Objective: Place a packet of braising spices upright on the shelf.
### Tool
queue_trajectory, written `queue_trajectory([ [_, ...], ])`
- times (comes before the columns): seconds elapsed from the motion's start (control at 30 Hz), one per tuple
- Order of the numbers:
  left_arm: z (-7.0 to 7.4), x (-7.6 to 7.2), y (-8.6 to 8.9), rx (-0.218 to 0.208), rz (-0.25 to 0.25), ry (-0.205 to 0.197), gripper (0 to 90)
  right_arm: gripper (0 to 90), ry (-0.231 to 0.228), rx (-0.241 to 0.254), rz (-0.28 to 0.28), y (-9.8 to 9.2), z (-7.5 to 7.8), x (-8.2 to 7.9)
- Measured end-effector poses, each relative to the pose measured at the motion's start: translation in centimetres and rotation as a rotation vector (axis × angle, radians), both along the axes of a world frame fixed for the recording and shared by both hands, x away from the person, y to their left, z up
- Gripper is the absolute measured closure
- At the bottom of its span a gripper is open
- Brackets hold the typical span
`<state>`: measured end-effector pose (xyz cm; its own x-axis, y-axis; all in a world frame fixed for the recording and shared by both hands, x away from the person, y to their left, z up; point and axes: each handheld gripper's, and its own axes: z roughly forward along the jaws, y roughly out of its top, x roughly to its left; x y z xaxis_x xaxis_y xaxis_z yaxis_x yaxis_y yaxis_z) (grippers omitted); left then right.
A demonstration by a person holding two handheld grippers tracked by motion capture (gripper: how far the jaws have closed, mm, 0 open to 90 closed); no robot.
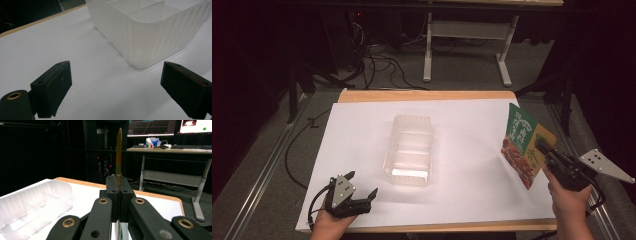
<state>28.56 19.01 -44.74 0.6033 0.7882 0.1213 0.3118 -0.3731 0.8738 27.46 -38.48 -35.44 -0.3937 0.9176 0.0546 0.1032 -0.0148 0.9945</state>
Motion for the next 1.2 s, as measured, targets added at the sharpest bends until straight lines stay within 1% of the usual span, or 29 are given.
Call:
queue_trajectory([
  [0.17,0.1,-0.1,0.0,-0.003,0.002,-0.003,10.3,90.0,0.009,0.007,0.011,0.0,-0.2,0.1],
  [0.3,0.0,-0.1,0.3,-0.016,0.004,0.001,10.3,90.0,0.016,-0.002,0.014,0.3,-0.4,0.1],
  [0.4,0.0,-0.1,0.2,-0.016,0.005,0.002,10.3,90.0,0.013,-0.01,0.018,0.5,-0.4,0.0],
  [0.6,0.2,-0.3,0.0,-0.014,0.011,-0.009,10.3,90.0,0.001,0.007,0.026,0.6,-0.2,-0.1],
  [0.73,0.1,-0.2,0.1,-0.013,0.016,-0.006,10.3,90.0,0.001,0.026,0.039,0.8,0.0,0.3],
  [0.93,0.2,-0.4,0.3,-0.022,0.014,-0.008,10.3,90.0,-0.004,0.024,0.075,2.0,0.4,1.3],
  [1.0,0.2,-0.5,0.5,-0.03,0.014,-0.011,10.2,90.0,-0.011,0.038,0.093,2.6,0.6,1.7],
  [1.13,0.3,-0.5,0.8,-0.041,0.014,-0.016,10.2,90.0,-0.007,0.044,0.114,4.1,0.8,2.9],
  [1.2,0.4,-0.5,0.8,-0.047,0.015,-0.02,10.2,90.0,-0.001,0.046,0.127,5.2,0.9,3.8],
])
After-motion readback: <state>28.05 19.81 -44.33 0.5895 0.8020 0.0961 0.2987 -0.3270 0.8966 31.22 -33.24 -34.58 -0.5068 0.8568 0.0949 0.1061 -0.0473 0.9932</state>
